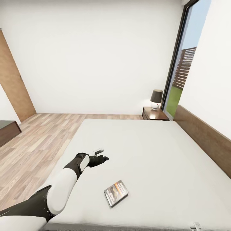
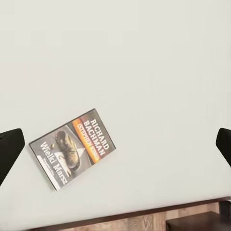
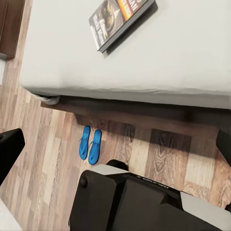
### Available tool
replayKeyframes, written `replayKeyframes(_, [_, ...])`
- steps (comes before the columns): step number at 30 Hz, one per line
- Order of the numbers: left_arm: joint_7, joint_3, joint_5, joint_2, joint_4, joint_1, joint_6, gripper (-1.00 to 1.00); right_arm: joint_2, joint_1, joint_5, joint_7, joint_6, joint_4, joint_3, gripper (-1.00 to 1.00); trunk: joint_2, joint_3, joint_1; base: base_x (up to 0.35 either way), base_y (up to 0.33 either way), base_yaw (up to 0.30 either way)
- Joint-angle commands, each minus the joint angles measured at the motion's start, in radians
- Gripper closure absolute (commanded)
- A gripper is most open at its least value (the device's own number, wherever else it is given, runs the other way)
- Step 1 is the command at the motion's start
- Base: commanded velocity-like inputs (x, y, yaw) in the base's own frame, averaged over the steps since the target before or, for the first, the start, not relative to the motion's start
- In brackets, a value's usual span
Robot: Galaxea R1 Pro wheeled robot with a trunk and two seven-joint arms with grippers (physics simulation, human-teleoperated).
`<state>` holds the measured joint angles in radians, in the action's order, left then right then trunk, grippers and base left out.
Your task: In the bedroom, move the book from the bed onto either nightstand, and place the two sandals side by side next to the bed.
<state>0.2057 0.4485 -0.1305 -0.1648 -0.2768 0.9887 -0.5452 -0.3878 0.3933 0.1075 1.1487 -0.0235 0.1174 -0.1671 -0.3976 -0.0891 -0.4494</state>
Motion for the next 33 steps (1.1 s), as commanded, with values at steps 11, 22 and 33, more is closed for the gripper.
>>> replayKeyframes(11, [0.006,0.007,-0.011,-0.001,-0.002,0.001,-0.005,-1.00,0.001,0.001,0.005,0.002,-0.003,-0.001,0.001,-1.00,-0.002,-0.019,-0.001,0.000,0.000,0.000])
replayKeyframes(22, [0.006,0.007,-0.011,-0.001,-0.002,0.001,-0.005,-1.00,0.001,0.001,0.005,0.001,-0.003,-0.001,0.002,-1.00,-0.002,-0.036,-0.001,0.000,0.000,0.000])
replayKeyframes(33, [0.007,0.007,-0.011,-0.002,-0.002,0.001,-0.005,-1.00,0.001,0.001,0.005,0.001,-0.003,-0.001,0.001,-1.00,-0.002,-0.054,-0.001,0.000,0.000,0.000])
